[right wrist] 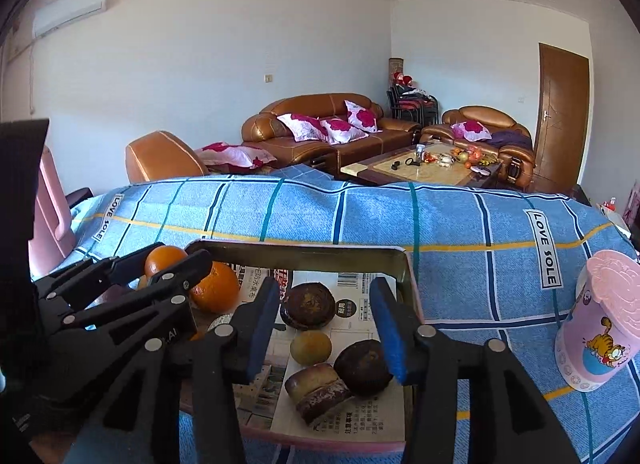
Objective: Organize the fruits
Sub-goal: 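Lower the small fruit and orange into the tin and open both tools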
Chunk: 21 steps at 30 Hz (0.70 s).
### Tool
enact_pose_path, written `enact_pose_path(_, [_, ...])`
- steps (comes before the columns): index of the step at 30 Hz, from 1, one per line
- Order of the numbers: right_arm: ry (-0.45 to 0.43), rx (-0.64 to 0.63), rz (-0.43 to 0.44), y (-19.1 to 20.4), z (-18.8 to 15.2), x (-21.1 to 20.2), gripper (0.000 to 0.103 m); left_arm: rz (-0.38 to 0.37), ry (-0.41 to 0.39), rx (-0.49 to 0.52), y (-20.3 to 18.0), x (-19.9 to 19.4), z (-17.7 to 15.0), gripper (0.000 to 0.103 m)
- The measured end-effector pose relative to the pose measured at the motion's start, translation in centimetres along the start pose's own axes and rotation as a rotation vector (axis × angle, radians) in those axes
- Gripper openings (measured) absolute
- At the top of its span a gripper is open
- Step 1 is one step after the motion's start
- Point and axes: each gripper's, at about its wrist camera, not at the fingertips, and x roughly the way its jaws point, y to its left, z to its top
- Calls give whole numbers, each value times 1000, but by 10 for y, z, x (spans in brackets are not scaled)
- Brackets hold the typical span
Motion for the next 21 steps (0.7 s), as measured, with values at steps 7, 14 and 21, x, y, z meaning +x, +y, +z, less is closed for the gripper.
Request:
enact_pose_path(7, [-90, 89, -63, -16, 4, -15, 74, 71, -72, 19, -5, -14, -2, 90])
enact_pose_path(14, [-73, 136, -77, -24, 4, -13, 74, 93, -98, 49, -12, -18, -2, 103])
enact_pose_path(21, [-126, 148, -150, -29, 2, -21, 74, 101, -147, 33, -10, -30, -5, 103])
